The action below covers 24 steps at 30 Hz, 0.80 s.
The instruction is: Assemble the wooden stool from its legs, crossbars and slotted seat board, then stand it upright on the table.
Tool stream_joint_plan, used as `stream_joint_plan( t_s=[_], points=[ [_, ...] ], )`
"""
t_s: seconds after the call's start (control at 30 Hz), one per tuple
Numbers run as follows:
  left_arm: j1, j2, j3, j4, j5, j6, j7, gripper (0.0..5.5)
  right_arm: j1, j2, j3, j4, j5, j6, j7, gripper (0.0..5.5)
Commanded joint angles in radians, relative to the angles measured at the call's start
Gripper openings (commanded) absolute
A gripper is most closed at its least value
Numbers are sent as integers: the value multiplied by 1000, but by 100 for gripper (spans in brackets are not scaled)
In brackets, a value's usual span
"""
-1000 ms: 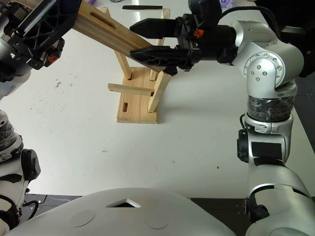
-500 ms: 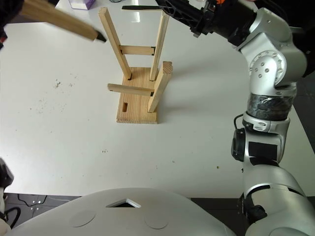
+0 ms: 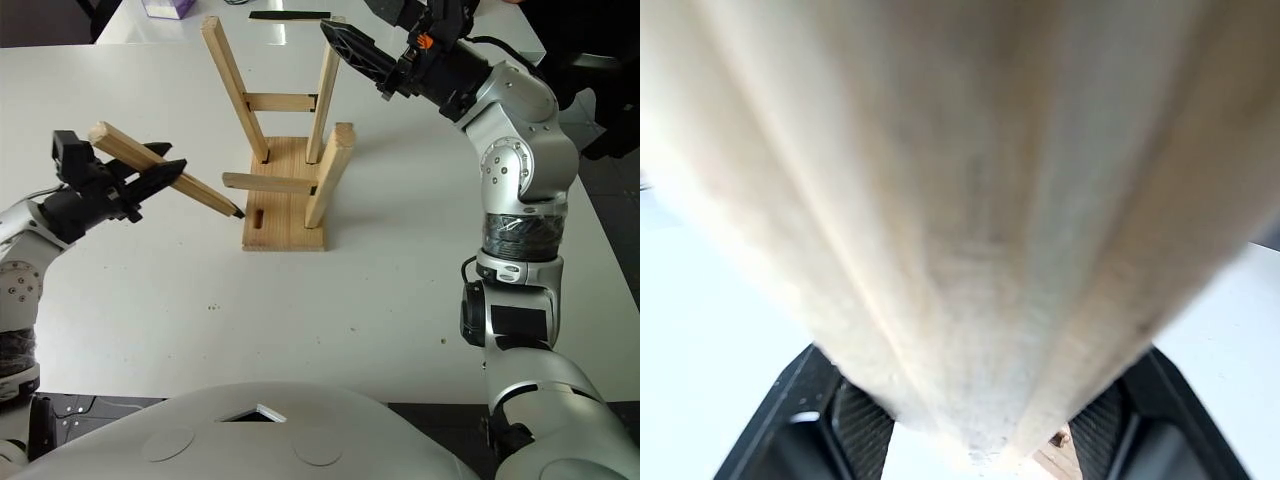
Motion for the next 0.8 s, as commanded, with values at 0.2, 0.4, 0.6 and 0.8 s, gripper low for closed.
stream_joint_plan(
  t_s=[0.2, 0.4, 0.6, 0.8],
  points=[
    [-31, 9, -33, -109, -63, 66, -22, 208, -6, 12, -4, 3, -13, -20, -16, 345],
    [-162, 27, -31, -51, -51, 38, -73, 207, 0, 10, -16, 12, -20, -33, -19, 345],
    [-178, -18, -106, 24, -1, -3, -121, 207, -31, 6, -12, 57, -29, -52, -4, 345],
    [-172, -55, -155, 92, 64, -59, -148, 207, -44, -14, -39, 92, -34, -64, -7, 345]
  ],
)
